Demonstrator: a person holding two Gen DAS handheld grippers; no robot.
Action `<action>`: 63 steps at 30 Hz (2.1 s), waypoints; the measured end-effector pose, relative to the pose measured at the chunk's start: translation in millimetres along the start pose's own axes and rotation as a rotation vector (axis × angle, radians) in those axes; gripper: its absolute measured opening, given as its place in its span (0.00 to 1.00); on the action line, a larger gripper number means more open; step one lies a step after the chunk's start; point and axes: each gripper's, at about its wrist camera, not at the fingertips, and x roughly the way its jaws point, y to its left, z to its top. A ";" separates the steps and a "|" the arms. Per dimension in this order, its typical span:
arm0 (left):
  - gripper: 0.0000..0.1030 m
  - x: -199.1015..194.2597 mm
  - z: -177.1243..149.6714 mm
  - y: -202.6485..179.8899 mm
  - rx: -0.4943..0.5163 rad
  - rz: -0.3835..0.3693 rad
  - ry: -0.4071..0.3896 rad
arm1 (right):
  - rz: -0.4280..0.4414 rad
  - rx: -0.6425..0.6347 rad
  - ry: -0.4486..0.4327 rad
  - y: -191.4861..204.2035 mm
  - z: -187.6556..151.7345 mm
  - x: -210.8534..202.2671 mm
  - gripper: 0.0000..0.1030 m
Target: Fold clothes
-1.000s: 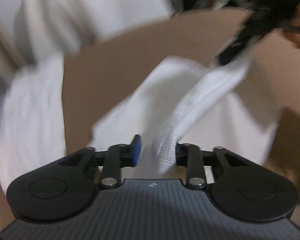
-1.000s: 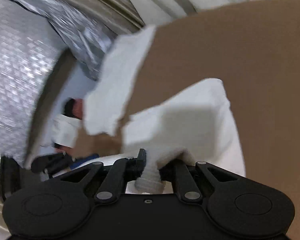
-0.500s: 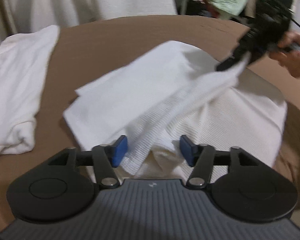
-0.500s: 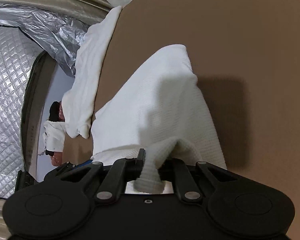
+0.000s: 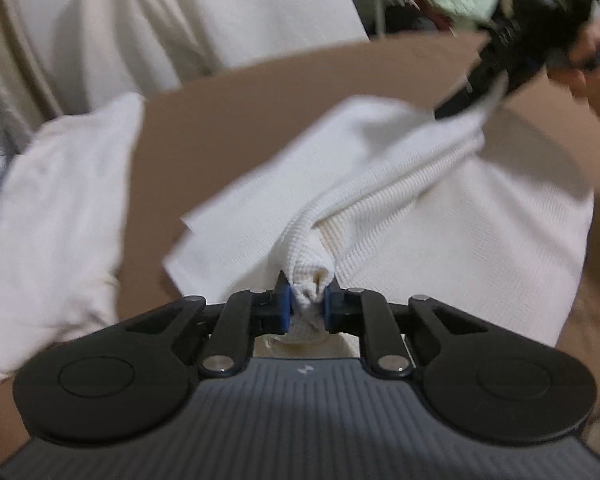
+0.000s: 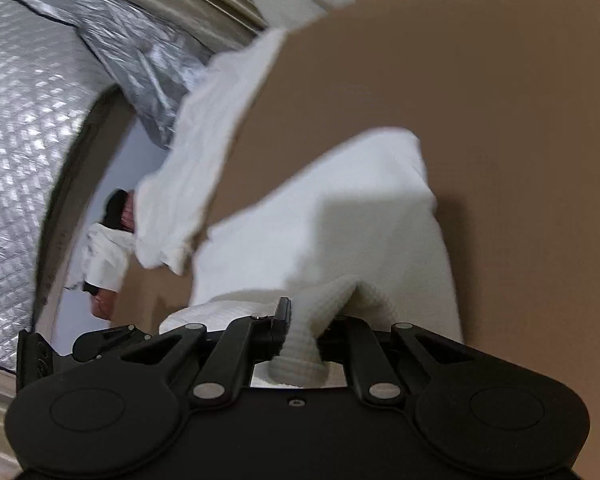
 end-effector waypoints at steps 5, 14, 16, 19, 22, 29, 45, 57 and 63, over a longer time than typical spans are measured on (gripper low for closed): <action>0.15 8.2 31.8 26.1 -0.046 0.030 -0.031 | 0.001 0.019 -0.049 8.8 34.3 1.2 0.10; 0.22 64.1 7.9 35.9 -0.146 0.192 0.102 | -0.023 0.171 -0.079 -39.0 57.4 29.6 0.38; 0.23 52.5 9.6 43.3 -0.167 0.201 0.035 | 0.006 0.150 -0.148 -43.2 59.3 7.9 0.39; 0.27 45.3 3.1 54.9 -0.216 0.188 -0.038 | -0.035 0.064 -0.241 -43.6 57.6 -18.9 0.45; 0.32 47.7 -4.6 62.5 -0.228 0.163 -0.049 | -0.042 -0.084 -0.266 -36.8 43.3 -28.8 0.46; 0.44 42.3 -11.1 63.1 -0.132 0.051 -0.056 | -0.220 -0.484 -0.156 -2.8 3.8 -2.1 0.46; 0.63 63.4 -16.8 106.2 -0.411 0.287 -0.104 | -0.369 -0.562 -0.177 -1.2 44.3 51.2 0.60; 0.64 34.4 -40.3 75.2 -0.430 0.139 0.108 | -0.213 -0.169 -0.245 -21.6 18.3 -0.1 0.49; 0.65 24.2 -23.4 37.9 -0.359 0.106 0.048 | -0.236 -0.209 -0.175 -19.6 -50.9 -32.6 0.59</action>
